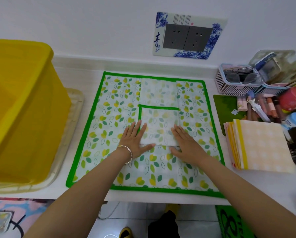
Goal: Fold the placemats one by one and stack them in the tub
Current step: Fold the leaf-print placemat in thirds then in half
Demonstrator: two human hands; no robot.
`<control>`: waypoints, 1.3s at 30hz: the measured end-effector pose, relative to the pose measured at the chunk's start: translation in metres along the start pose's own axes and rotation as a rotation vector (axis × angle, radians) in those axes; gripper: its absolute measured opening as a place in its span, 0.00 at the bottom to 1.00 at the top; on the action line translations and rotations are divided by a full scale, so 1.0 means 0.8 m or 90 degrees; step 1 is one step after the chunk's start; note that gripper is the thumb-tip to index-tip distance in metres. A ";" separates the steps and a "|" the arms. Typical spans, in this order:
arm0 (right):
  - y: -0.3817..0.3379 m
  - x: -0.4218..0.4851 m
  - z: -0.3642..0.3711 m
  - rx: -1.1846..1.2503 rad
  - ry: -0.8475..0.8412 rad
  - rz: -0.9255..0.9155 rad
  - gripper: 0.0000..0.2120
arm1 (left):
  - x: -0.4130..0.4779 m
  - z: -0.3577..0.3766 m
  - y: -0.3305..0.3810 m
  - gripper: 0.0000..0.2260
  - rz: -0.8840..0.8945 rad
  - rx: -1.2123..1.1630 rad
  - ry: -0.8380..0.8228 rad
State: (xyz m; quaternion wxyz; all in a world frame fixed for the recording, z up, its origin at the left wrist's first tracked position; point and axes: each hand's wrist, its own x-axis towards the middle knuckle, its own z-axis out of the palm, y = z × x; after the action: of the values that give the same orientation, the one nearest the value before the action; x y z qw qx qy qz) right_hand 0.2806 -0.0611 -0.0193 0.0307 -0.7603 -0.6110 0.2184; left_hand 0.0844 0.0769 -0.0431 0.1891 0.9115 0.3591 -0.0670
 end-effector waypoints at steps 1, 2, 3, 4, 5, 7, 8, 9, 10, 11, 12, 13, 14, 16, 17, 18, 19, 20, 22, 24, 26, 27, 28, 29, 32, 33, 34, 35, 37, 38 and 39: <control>-0.004 0.000 -0.001 -0.006 -0.006 0.005 0.35 | -0.001 -0.004 0.000 0.46 0.003 0.005 -0.017; -0.008 0.000 -0.002 -0.020 -0.008 0.010 0.34 | -0.002 -0.007 0.001 0.47 0.007 0.007 -0.036; -0.011 0.001 -0.003 -0.041 -0.005 0.017 0.33 | -0.002 -0.010 0.001 0.47 0.012 0.007 -0.051; -0.013 0.002 -0.004 -0.065 0.004 0.021 0.32 | -0.003 -0.014 -0.001 0.46 0.019 0.004 -0.062; -0.013 0.002 -0.005 -0.087 0.011 0.021 0.30 | -0.004 -0.018 -0.003 0.45 0.030 0.002 -0.065; -0.013 -0.001 -0.009 -0.109 0.028 0.010 0.29 | -0.005 -0.024 -0.012 0.40 0.063 0.017 -0.055; -0.011 -0.005 -0.010 -0.108 0.040 0.001 0.30 | -0.006 -0.026 -0.018 0.37 0.085 0.034 -0.039; -0.009 -0.009 -0.010 -0.097 0.053 -0.010 0.31 | -0.009 -0.028 -0.025 0.35 0.114 0.058 -0.020; -0.007 -0.015 -0.009 -0.083 0.071 -0.031 0.33 | -0.012 -0.030 -0.031 0.32 0.148 0.084 -0.008; -0.005 -0.022 -0.007 -0.076 0.093 -0.063 0.34 | -0.017 -0.031 -0.036 0.30 0.184 0.110 -0.002; -0.003 -0.030 -0.004 -0.082 0.116 -0.101 0.35 | -0.021 -0.032 -0.040 0.30 0.216 0.129 0.004; 0.000 -0.038 0.001 -0.102 0.139 -0.144 0.36 | -0.026 -0.031 -0.043 0.31 0.244 0.134 0.020; 0.002 -0.046 0.006 -0.125 0.160 -0.180 0.37 | -0.030 -0.029 -0.046 0.33 0.274 0.139 0.040; 0.003 -0.061 0.011 -0.162 0.190 -0.244 0.33 | -0.033 -0.023 -0.047 0.41 0.331 0.166 0.071; 0.004 -0.067 0.014 -0.169 0.204 -0.290 0.27 | -0.034 -0.019 -0.047 0.46 0.345 0.179 0.064; 0.004 -0.072 0.014 -0.167 0.214 -0.333 0.24 | -0.035 -0.015 -0.046 0.49 0.355 0.185 0.050; 0.004 -0.075 0.015 -0.160 0.211 -0.361 0.23 | -0.038 -0.011 -0.044 0.51 0.355 0.187 0.036; 0.004 -0.077 0.015 -0.158 0.192 -0.376 0.24 | -0.041 -0.008 -0.042 0.52 0.350 0.195 0.015; 0.004 -0.075 0.016 -0.171 0.149 -0.377 0.28 | -0.050 -0.004 -0.037 0.50 0.337 0.214 -0.037; 0.004 -0.070 0.019 -0.176 0.110 -0.346 0.30 | -0.056 0.005 -0.037 0.50 0.372 0.208 -0.029; 0.004 -0.064 0.021 -0.166 0.079 -0.300 0.32 | -0.058 0.019 -0.042 0.53 0.429 0.246 0.029; 0.006 -0.061 0.024 -0.157 0.056 -0.278 0.33 | -0.058 0.023 -0.046 0.55 0.438 0.259 0.046; 0.007 -0.058 0.026 -0.148 0.032 -0.259 0.34 | -0.060 0.025 -0.048 0.55 0.441 0.258 0.049; 0.009 -0.056 0.030 -0.142 0.018 -0.248 0.34 | -0.062 0.026 -0.048 0.56 0.444 0.247 0.051; 0.013 -0.054 0.037 -0.138 0.030 -0.246 0.34 | -0.065 0.018 -0.045 0.53 0.407 0.219 0.025; 0.013 -0.054 0.038 -0.132 0.040 -0.248 0.33 | -0.066 0.015 -0.044 0.52 0.386 0.224 0.003; 0.014 -0.054 0.040 -0.117 0.051 -0.250 0.32 | -0.066 0.012 -0.044 0.51 0.371 0.232 0.004; 0.017 -0.055 0.041 -0.102 0.062 -0.249 0.31 | -0.065 0.012 -0.044 0.51 0.371 0.244 0.035; 0.022 -0.054 0.043 -0.090 0.084 -0.245 0.28 | -0.062 0.009 -0.045 0.51 0.382 0.258 0.082; 0.026 -0.054 0.043 -0.090 0.099 -0.245 0.27 | -0.059 0.009 -0.046 0.50 0.386 0.249 0.091; 0.029 -0.053 0.043 -0.091 0.113 -0.244 0.26 | -0.054 0.011 -0.049 0.48 0.395 0.227 0.106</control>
State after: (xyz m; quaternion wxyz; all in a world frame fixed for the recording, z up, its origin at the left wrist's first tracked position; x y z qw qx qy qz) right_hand 0.2826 -0.1147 -0.0448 0.0716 -0.6470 -0.7529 0.0971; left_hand 0.0261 0.0724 -0.0515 0.0090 0.9980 0.0625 0.0066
